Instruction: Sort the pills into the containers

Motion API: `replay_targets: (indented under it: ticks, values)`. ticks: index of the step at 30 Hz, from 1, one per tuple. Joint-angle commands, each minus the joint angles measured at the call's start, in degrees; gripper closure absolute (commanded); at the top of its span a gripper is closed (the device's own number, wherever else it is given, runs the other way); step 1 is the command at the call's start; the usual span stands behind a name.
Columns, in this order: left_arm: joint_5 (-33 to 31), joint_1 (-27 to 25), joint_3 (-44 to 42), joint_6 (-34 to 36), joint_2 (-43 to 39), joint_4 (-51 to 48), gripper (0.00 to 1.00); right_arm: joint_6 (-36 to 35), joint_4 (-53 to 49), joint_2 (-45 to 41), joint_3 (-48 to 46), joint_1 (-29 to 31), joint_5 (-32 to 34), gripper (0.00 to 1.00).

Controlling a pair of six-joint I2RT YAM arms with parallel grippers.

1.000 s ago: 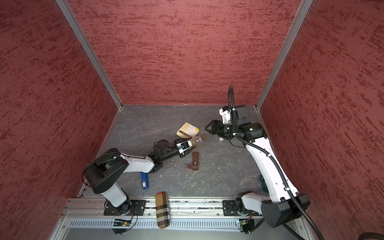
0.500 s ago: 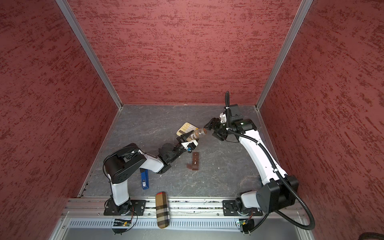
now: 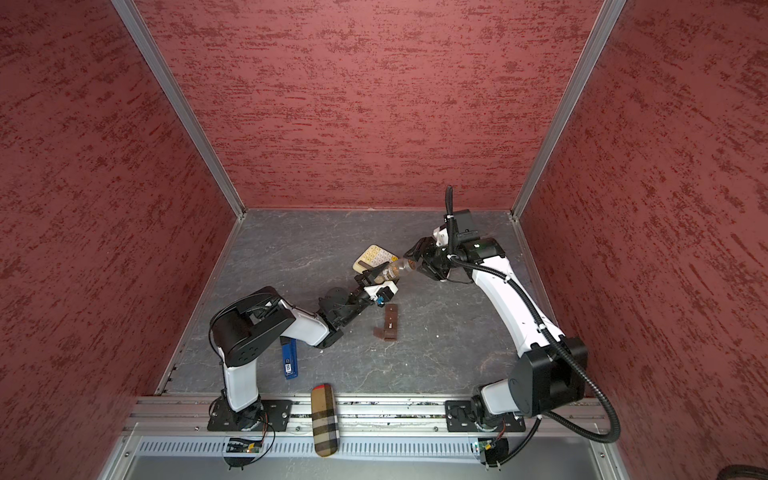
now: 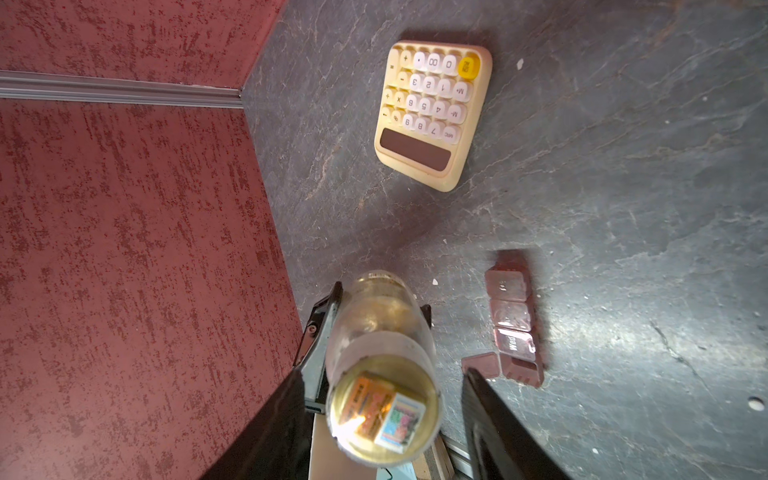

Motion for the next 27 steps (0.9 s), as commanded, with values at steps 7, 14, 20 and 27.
replay_targets:
  ticks: [7, 14, 20, 27]
  values:
    - [0.02, -0.15, 0.49, -2.02, 0.85, 2.45, 1.0, -1.49, 1.36, 0.54, -1.15, -0.16, -1.89, 0.49]
    - [0.8, -0.11, -0.07, -3.84, 0.16, 2.47, 1.0, -3.52, 0.81, 0.3, -1.39, -0.12, -2.6, 0.66]
    - [10.66, 2.88, -2.64, -13.78, -6.93, -4.34, 1.0, -14.72, -4.05, -2.53, -0.14, 0.9, -2.12, 0.7]
    - [32.62, 8.83, -3.38, -26.72, -14.52, -15.91, 1.0, -36.99, -2.99, -12.72, -4.61, 1.81, -9.54, 0.78]
